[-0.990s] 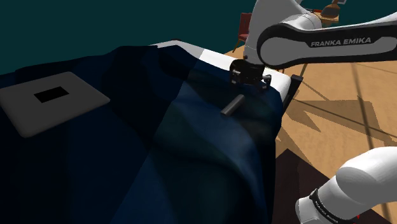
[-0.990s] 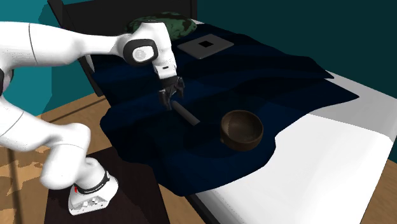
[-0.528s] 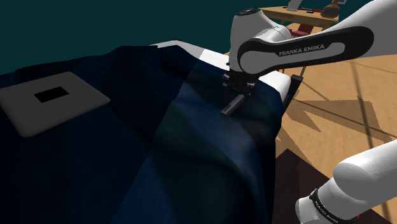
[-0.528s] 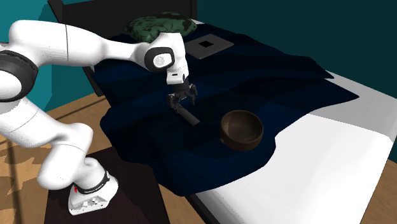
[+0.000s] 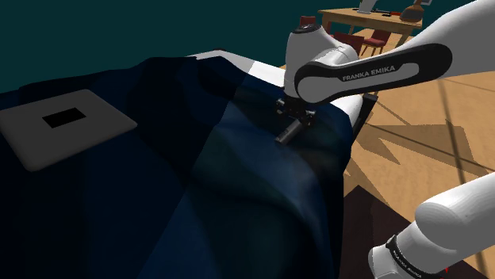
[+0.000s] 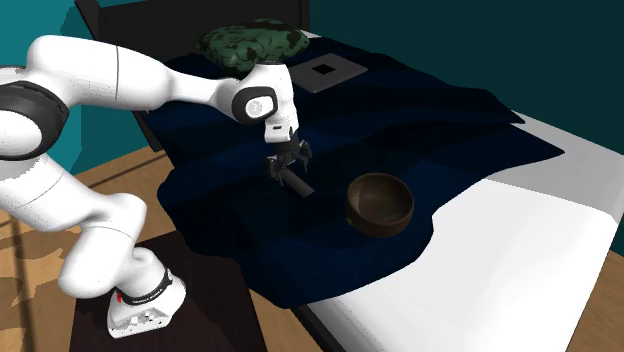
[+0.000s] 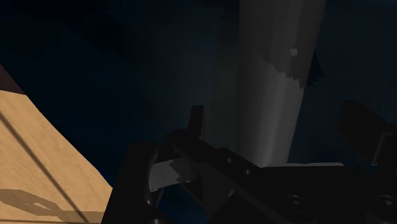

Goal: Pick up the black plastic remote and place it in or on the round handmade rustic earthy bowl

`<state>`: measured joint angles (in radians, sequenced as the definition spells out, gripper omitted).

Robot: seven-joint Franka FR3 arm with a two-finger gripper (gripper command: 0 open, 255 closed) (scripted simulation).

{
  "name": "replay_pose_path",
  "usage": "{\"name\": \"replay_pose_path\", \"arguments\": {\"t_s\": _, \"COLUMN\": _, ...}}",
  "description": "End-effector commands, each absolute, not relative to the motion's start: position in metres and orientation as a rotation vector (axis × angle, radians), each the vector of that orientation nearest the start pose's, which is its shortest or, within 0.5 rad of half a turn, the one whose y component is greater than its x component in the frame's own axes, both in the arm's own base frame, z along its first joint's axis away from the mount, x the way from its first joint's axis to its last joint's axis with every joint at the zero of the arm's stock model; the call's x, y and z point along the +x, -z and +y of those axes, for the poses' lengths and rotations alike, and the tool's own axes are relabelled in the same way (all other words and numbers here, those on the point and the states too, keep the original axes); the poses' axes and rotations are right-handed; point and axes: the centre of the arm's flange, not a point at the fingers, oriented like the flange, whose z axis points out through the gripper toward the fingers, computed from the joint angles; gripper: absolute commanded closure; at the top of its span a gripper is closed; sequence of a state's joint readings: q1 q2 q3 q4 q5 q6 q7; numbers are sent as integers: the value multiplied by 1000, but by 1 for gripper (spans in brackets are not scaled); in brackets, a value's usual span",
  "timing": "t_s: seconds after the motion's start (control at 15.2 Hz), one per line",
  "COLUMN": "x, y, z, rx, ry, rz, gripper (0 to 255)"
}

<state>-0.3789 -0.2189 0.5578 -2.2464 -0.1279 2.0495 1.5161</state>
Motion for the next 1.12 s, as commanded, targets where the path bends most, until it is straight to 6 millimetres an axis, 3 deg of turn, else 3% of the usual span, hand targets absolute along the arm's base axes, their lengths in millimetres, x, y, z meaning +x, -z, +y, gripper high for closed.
{"name": "replay_pose_path", "arguments": {"t_s": 0.0, "x": 479, "y": -443, "z": 87, "rx": -2633, "ry": 267, "rz": 1978, "gripper": 0}}
{"name": "replay_pose_path", "arguments": {"t_s": 0.2, "x": 479, "y": -443, "z": 87, "rx": -2633, "ry": 267, "rz": 1978, "gripper": 0}}
{"name": "replay_pose_path", "arguments": {"t_s": 0.26, "x": 479, "y": -443, "z": 87, "rx": -2633, "ry": 267, "rz": 1978, "gripper": 255}}
{"name": "replay_pose_path", "arguments": {"t_s": 0.86, "x": 479, "y": -443, "z": 87, "rx": -2633, "ry": 267, "rz": 1978, "gripper": 255}}
{"name": "replay_pose_path", "arguments": {"t_s": 1.06, "x": 479, "y": -459, "z": 87, "rx": -2633, "ry": 267, "rz": 1978, "gripper": 255}}
